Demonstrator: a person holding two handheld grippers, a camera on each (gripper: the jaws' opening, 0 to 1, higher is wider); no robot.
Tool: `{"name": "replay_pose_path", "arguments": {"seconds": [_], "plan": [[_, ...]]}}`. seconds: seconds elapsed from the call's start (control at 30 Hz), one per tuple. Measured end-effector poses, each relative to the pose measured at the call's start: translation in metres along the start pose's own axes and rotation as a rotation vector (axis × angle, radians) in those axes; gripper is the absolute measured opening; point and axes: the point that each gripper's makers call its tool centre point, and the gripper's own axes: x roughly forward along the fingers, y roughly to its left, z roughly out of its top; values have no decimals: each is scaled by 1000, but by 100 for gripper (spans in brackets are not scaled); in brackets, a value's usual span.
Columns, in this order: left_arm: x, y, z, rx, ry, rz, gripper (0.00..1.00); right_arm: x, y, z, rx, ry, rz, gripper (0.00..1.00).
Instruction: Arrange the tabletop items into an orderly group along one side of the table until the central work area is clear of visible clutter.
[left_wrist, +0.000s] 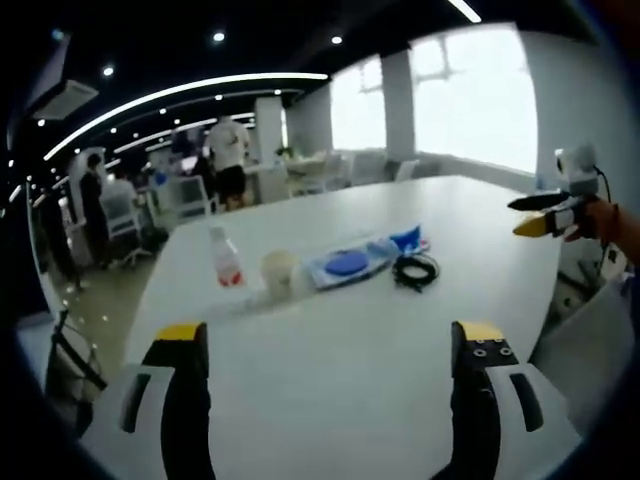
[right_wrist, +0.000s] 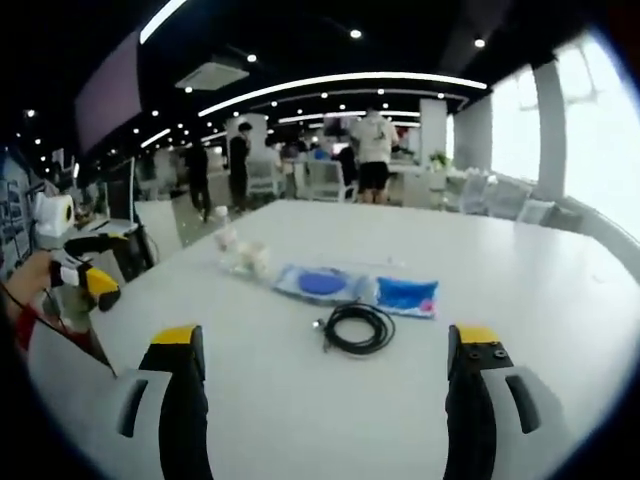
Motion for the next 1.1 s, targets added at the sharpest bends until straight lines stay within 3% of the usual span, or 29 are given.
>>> {"name": "replay_pose_path", "arguments": {"seconds": [0.17,0.47,1.1], "plan": [[-5,3,-3,-20,-4,20,97,-2,6,-14,67,12,5,99],[-8,3,-10,-28,4,20,97,-3,15,-29,71,22,-3,99],[-8,4,-15,-24,18,34,97,-5,16,-39,74,42,-1,99]]}}
